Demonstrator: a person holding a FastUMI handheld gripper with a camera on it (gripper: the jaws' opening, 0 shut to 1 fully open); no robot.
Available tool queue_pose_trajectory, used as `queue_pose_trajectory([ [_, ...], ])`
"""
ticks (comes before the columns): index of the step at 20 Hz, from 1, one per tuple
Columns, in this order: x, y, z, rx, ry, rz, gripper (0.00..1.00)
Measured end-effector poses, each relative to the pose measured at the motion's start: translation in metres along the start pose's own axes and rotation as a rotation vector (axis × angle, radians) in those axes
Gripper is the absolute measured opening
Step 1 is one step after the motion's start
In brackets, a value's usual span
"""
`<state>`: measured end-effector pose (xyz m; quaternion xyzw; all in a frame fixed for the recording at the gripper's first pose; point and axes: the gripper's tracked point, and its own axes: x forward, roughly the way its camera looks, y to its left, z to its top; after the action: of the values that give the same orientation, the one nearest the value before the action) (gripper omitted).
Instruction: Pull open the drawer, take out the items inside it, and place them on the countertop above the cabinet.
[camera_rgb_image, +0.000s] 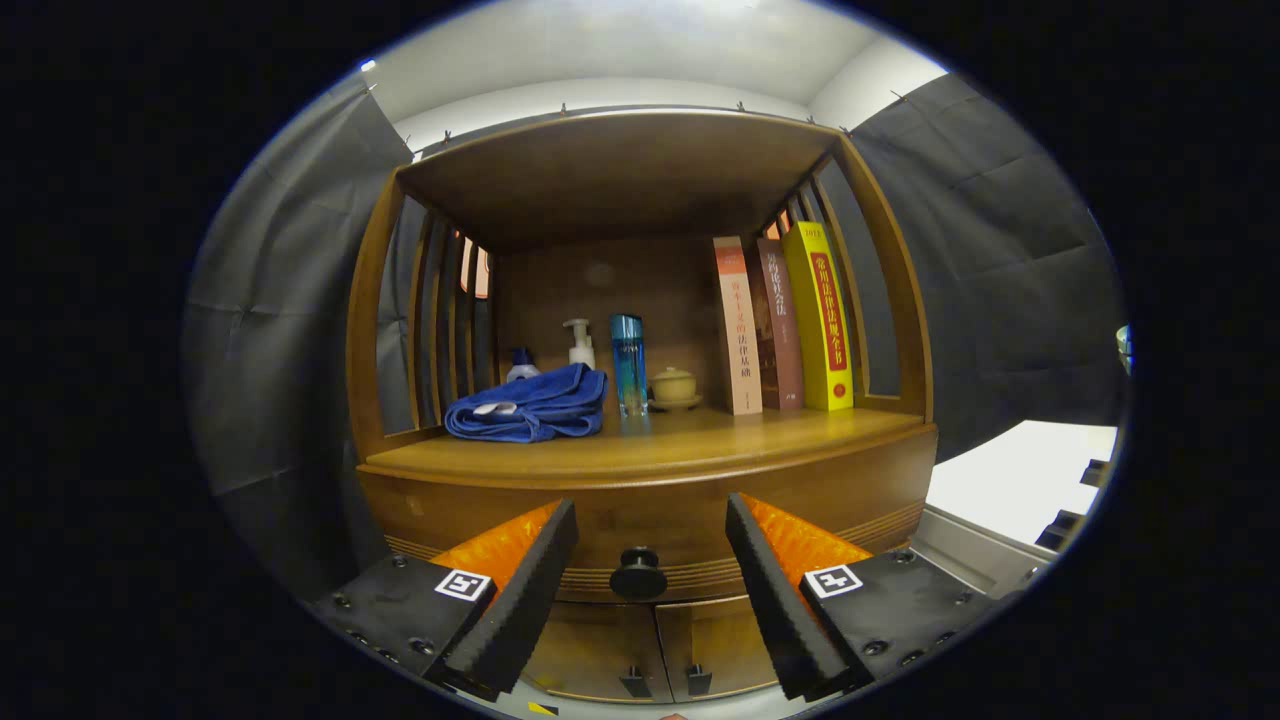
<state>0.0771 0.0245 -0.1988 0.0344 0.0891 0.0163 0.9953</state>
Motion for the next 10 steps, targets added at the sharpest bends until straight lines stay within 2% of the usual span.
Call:
queue_pose_trajectory([
  [5,0.015,0.007,-0.030,-0.004,0.040,0.032,0.98],
  [10,0.030,0.008,-0.060,-0.038,0.089,0.025,0.98],
])
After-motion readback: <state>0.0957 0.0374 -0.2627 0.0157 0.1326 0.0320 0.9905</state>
